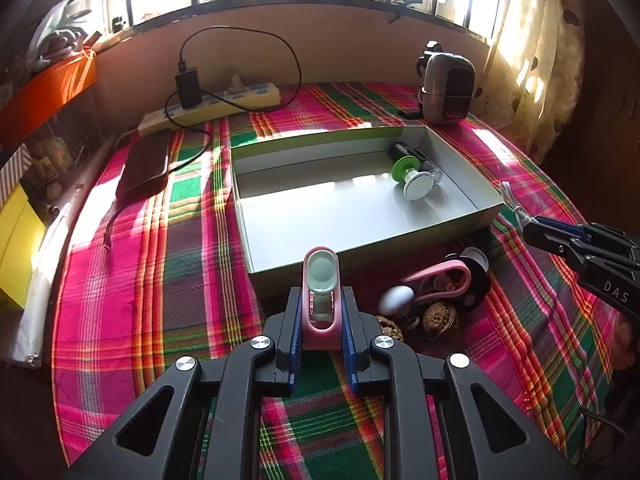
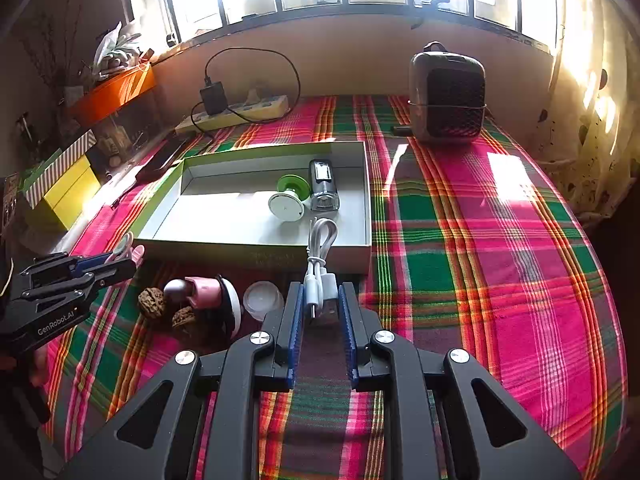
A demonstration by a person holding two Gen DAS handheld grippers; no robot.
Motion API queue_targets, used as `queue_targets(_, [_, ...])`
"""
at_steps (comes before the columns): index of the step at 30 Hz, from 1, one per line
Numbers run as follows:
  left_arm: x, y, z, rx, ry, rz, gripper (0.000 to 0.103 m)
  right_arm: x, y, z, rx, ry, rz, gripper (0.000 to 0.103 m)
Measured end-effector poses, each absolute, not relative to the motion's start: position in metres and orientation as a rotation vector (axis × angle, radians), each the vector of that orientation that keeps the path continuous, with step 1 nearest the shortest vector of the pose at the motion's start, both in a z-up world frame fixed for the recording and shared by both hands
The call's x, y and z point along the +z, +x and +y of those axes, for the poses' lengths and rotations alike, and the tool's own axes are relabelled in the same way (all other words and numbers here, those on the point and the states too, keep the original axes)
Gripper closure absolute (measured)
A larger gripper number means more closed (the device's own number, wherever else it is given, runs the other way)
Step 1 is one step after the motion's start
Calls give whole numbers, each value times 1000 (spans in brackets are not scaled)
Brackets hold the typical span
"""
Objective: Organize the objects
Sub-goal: 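Carry the pink clip with the left tool into the white box while the right carries the cable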
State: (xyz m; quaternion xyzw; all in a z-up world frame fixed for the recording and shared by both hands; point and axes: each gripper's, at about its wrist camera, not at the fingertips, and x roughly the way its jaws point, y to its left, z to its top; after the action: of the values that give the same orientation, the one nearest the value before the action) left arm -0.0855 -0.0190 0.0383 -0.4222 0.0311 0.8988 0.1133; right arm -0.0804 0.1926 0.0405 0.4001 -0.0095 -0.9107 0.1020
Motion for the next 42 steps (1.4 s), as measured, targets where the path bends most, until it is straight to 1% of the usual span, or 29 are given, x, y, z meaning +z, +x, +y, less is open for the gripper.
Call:
queue_targets(7, [46, -105, -20, 2637, -1239, 48, 88, 56, -99, 173, -2657, 1132, -4, 84])
queue_targets(16, [51, -141, -19, 2651, -1244, 13, 87, 56, -140, 143, -2605, 1147, 17, 84])
queue_targets(31, [31, -205, -11, 2629, -1339, 30, 87, 27, -202, 114, -2541, 1264, 46, 84])
queue_targets(34, [26, -211, -11, 2632, -1353, 55, 87, 22, -210, 111, -2532, 1282, 53, 84])
queue_targets(42, [17, -220, -13, 2622, -1377, 43, 87, 12, -221, 104, -2515, 1313, 65, 84])
